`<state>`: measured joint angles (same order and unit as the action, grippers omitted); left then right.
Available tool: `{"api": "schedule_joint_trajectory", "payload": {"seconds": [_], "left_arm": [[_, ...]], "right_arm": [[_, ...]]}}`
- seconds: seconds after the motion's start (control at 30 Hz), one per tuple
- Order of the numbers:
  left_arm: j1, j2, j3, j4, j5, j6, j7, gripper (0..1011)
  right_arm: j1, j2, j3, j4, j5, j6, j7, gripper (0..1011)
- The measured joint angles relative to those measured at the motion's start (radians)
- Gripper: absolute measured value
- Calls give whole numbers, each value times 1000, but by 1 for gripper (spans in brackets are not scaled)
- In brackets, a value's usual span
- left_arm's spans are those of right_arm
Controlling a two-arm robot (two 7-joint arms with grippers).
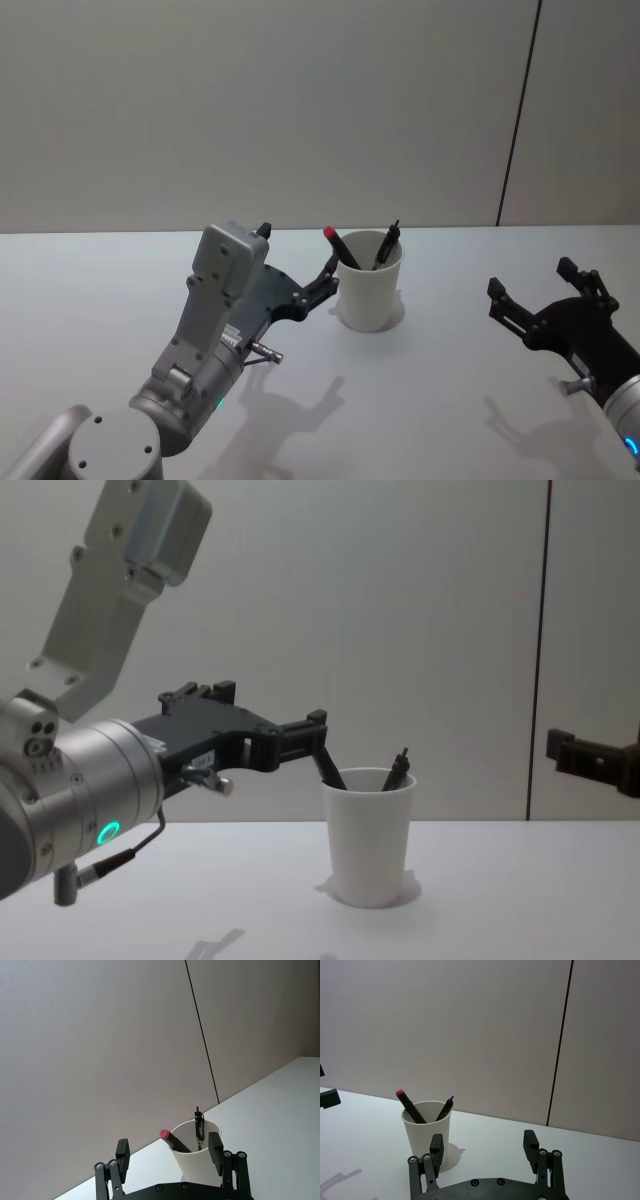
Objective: Place the pen into the pen holder.
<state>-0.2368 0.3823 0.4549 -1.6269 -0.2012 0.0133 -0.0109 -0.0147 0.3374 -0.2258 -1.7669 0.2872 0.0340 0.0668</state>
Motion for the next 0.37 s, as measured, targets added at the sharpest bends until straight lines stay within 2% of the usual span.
{"api": "schedule_joint_trajectory", "payload": {"seconds": [0.37], "left_arm": [[0,0,-1,0,0,0,0,1000]], "right_arm": [[0,0,0,0,0,0,0,1002]]}}
